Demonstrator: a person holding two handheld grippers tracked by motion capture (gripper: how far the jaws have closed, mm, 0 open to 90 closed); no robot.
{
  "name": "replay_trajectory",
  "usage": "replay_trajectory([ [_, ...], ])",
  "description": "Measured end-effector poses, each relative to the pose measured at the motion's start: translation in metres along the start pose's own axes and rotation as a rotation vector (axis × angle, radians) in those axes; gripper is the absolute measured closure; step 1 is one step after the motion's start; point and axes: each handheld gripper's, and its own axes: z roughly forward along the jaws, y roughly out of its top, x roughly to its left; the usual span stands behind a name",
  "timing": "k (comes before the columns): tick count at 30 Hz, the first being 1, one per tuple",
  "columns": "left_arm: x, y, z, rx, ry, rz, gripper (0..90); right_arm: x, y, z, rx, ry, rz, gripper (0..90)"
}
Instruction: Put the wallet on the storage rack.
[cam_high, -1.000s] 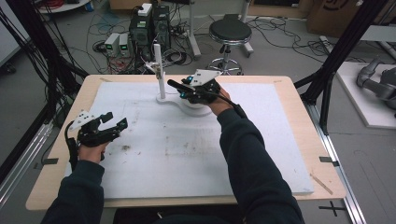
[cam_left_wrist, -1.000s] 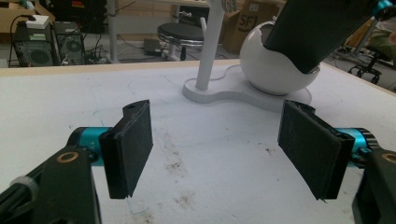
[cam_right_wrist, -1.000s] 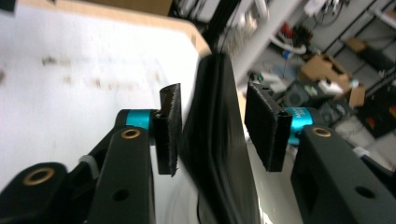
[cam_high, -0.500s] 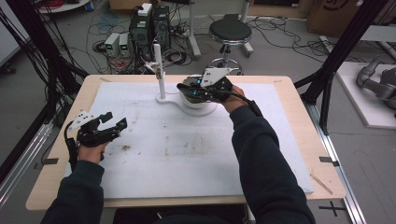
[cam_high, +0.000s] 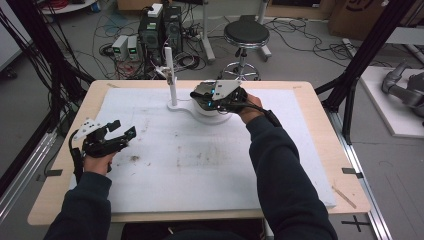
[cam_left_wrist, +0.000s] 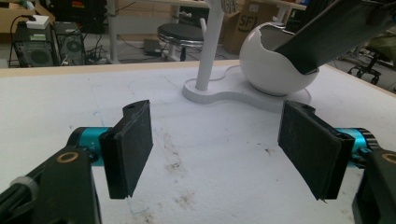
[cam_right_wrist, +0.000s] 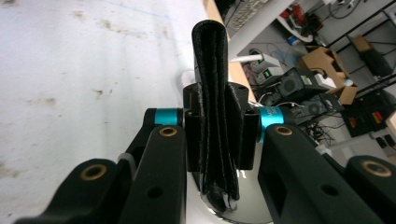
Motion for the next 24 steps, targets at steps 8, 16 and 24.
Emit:
replay_trajectory([
  [8, 0.000, -0.001, 0.001, 0.003, 0.001, 0.002, 26.3, -0.019, -0.012, -0.004, -0.086, -0.087, -0.009, 79.9],
  [16, 0.001, 0.000, 0.000, 0.005, 0.001, 0.004, 26.3, -0.022, -0.031, 0.004, -0.125, -0.033, 0.046, 79.2],
  [24, -0.001, 0.000, 0.000, 0.002, 0.001, 0.005, 26.3, -0.014, -0.037, 0.002, -0.114, 0.093, 0.082, 78.0],
])
